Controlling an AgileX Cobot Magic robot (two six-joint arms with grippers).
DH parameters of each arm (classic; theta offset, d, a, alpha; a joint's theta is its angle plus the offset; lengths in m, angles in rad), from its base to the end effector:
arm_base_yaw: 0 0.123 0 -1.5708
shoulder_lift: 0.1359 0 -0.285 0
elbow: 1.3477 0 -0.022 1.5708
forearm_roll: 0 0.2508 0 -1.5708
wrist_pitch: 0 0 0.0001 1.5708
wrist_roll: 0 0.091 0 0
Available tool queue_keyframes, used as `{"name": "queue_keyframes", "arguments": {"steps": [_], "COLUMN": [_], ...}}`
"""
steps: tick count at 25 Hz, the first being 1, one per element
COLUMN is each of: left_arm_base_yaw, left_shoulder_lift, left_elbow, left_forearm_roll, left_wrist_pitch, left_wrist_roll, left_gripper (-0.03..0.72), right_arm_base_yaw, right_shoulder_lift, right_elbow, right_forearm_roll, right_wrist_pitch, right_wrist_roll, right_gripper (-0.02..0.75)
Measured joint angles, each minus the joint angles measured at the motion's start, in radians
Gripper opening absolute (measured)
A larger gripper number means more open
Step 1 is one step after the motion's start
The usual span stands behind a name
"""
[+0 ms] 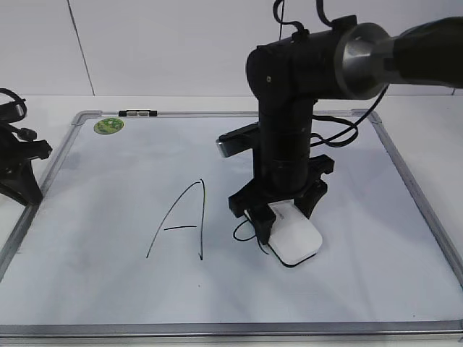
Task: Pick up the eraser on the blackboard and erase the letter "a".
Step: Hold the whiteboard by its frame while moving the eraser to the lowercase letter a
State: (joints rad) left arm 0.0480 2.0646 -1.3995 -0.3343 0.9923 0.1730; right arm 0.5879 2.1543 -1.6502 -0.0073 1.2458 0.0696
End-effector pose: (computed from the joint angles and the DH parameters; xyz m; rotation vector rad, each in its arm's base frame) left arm 0.3929 -0.0062 0.1473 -0.0907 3.0790 -0.4307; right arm 0.3478 0.2311 0.1653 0.7871 -2.9532 0.0552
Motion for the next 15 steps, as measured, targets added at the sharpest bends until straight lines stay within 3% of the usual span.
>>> {"name": "queue_keyframes", "arguments": {"steps": [5,15], "left_arm_base_yaw": [0.0,0.0], "left_shoulder_lift": [0.0,0.0], "left_elbow": [0.0,0.0], "left_forearm_roll": [0.0,0.0], "left_wrist_pitch": [0.0,0.0], "left_wrist_roll": [0.0,0.0], "left_gripper": [0.015,0.015], "right_arm_base_yaw": [0.053,0.081], "right_shoulder_lift": [0.004,0.004], "right_elbow": [-0.002,-0.006], "right_forearm_roll": [0.002,0.069], "right_wrist_pitch": [0.0,0.0], "right_wrist_roll": [0.011,0.016], "right_gripper": [0.54,0.54]}}
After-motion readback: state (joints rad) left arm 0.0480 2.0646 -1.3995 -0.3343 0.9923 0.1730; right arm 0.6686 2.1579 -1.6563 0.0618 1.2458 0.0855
